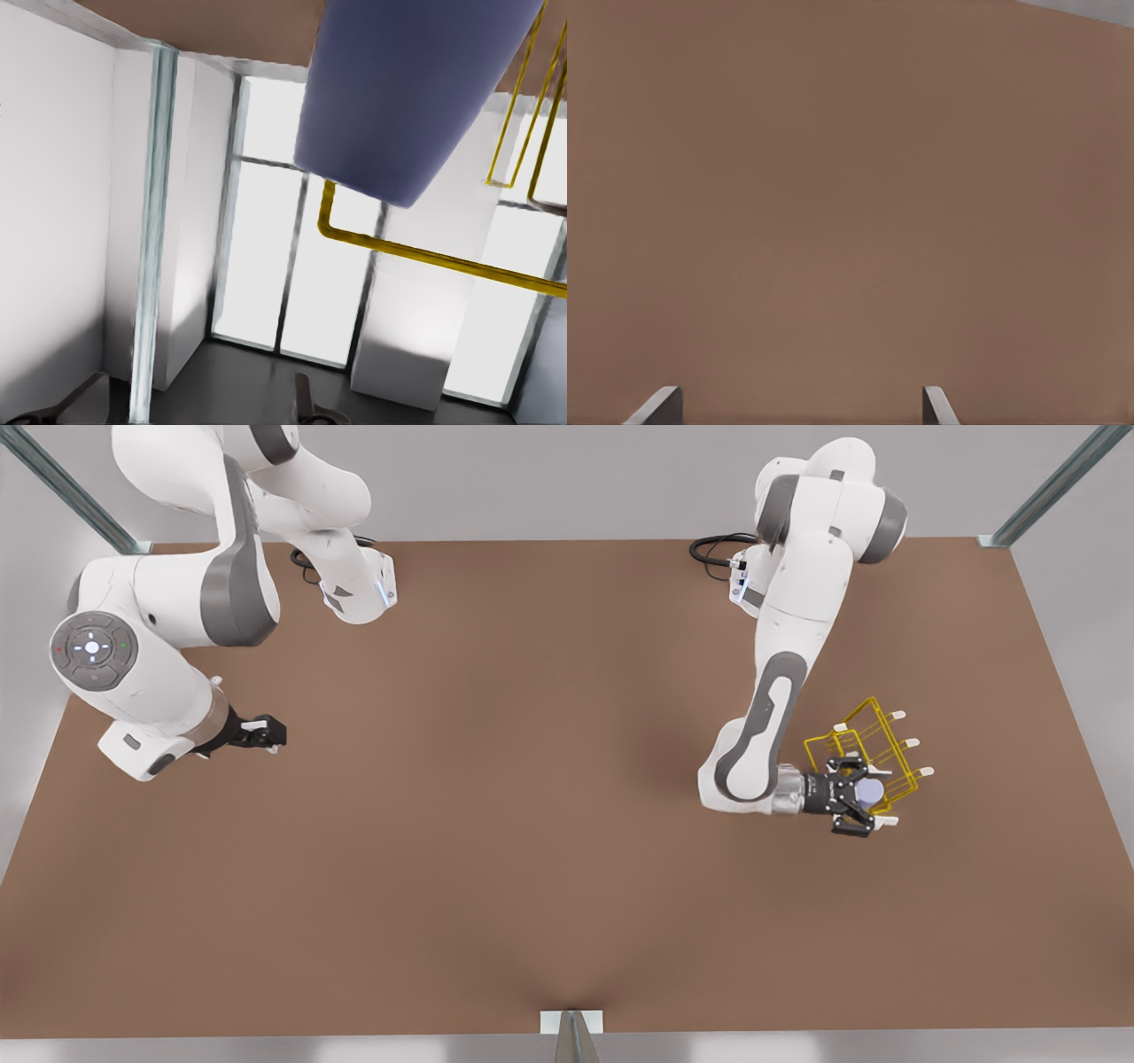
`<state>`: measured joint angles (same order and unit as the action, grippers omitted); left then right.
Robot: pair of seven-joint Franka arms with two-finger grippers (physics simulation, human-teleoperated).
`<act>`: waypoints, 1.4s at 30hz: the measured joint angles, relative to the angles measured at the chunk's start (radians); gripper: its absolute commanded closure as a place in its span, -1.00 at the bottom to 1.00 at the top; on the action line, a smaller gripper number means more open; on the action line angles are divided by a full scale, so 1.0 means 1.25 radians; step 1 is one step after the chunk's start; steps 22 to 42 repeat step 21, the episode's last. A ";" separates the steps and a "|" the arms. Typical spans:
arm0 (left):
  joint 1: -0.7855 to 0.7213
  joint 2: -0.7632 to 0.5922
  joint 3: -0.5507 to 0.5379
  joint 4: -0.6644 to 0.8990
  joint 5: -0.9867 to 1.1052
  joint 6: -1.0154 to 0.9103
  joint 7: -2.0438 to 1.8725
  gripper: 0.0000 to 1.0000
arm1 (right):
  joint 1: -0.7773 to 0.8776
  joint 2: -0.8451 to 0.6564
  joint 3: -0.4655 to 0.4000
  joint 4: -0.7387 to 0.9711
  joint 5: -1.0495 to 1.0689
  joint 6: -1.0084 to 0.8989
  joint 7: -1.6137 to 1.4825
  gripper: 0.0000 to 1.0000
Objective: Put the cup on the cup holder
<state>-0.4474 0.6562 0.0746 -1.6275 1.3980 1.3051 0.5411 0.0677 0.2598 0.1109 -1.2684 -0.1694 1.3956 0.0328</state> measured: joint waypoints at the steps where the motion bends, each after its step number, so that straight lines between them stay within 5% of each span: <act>1: 0.008 -0.013 -0.003 0.175 -0.136 0.000 0.011 -1.00 | -0.009 0.001 0.000 -0.003 -0.006 -0.006 0.000 -1.00; 4: 0.107 -0.049 0.051 0.442 -0.657 -0.004 -0.005 -1.00 | -0.047 0.007 -0.001 -0.004 -0.009 -0.017 0.001 -1.00; 6: 0.170 -0.108 0.067 0.490 -0.901 -0.006 -0.042 -1.00 | -0.045 0.007 0.000 0.002 0.000 -0.023 0.001 -1.00; 9: 0.220 -0.265 0.084 0.448 -1.054 -0.025 -0.089 -1.00 | -0.044 0.007 0.000 0.016 0.027 -0.028 0.001 -1.00; 12: 0.237 -0.428 0.049 0.250 -1.078 0.006 -0.129 -1.00 | -0.036 0.007 0.001 0.024 0.046 -0.030 0.000 -1.00; 15: 0.254 -0.453 0.019 0.185 -1.078 0.042 -0.163 -1.00 | -0.024 0.008 0.002 0.025 0.054 -0.032 -0.001 -1.00; 42: 0.264 -0.455 0.012 0.175 -1.079 0.076 -0.216 -1.00 | -0.008 0.008 0.002 0.025 0.057 -0.033 -0.003 -1.00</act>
